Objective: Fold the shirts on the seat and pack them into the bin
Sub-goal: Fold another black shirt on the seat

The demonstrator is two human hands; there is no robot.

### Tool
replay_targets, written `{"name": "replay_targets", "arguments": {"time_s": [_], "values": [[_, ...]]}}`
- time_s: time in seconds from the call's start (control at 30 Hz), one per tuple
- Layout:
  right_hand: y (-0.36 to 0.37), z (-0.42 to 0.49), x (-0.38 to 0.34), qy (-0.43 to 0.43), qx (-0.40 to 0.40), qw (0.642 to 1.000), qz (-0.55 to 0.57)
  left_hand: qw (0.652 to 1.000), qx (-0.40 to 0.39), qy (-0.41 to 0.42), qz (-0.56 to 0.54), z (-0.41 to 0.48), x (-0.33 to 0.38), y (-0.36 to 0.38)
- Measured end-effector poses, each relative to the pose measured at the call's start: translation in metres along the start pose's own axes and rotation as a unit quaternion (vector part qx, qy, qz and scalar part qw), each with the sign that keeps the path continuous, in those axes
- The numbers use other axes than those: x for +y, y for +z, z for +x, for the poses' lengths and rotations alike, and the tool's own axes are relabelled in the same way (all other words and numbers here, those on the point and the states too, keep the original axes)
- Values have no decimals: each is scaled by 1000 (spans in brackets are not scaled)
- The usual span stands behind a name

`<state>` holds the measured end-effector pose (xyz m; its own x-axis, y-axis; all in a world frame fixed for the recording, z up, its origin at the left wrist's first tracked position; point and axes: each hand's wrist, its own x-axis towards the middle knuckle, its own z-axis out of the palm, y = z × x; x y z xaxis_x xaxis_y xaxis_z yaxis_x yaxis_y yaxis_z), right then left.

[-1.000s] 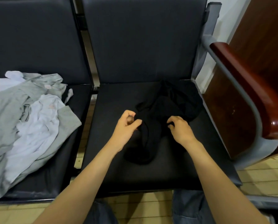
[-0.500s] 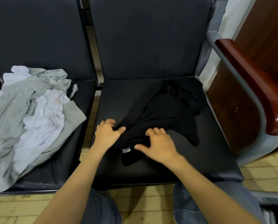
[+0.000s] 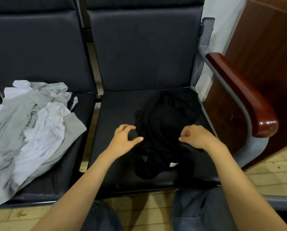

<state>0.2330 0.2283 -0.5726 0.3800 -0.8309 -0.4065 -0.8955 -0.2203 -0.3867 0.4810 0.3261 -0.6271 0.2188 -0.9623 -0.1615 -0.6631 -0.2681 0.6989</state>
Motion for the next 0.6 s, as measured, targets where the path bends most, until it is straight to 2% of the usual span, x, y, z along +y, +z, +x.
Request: {"name": "replay_targets", "arguments": {"time_s": [0.03, 0.07, 0.1, 0.17, 0.23, 0.3, 0.37, 0.4, 0.47, 0.53, 0.6], "values": [[1, 7, -1, -7, 90, 996, 9, 999, 23, 31, 28, 9, 9, 5], [5, 13, -3, -17, 145, 989, 4, 997, 34, 53, 53, 20, 18, 10], [10, 20, -4, -27, 156, 987, -19, 994, 37, 70, 77, 31, 26, 16], [23, 30, -8, -45, 101, 990, -90, 983, 22, 113, 143, 52, 37, 26], [32, 33, -10, -77, 38, 987, -136, 957, -30, 164, 237, 69, 36, 35], [30, 30, -8, -119, -41, 988, -90, 934, -84, 187, 293, 73, 31, 36], [24, 23, -3, -127, -126, 984, 7, 927, -81, 212, 297, 67, 24, 32], [22, 23, 2, -121, -124, 984, 46, 925, -71, 219, 302, 61, 23, 28], [21, 30, 11, -94, -13, 990, 104, 925, -81, 191, 318, 45, 22, 16], [24, 45, 18, -53, 115, 986, 106, 928, -118, 118, 333, 31, 21, 6], [30, 58, 18, -17, 132, 988, 81, 926, -89, 95, 354, 26, 26, 1]]}}
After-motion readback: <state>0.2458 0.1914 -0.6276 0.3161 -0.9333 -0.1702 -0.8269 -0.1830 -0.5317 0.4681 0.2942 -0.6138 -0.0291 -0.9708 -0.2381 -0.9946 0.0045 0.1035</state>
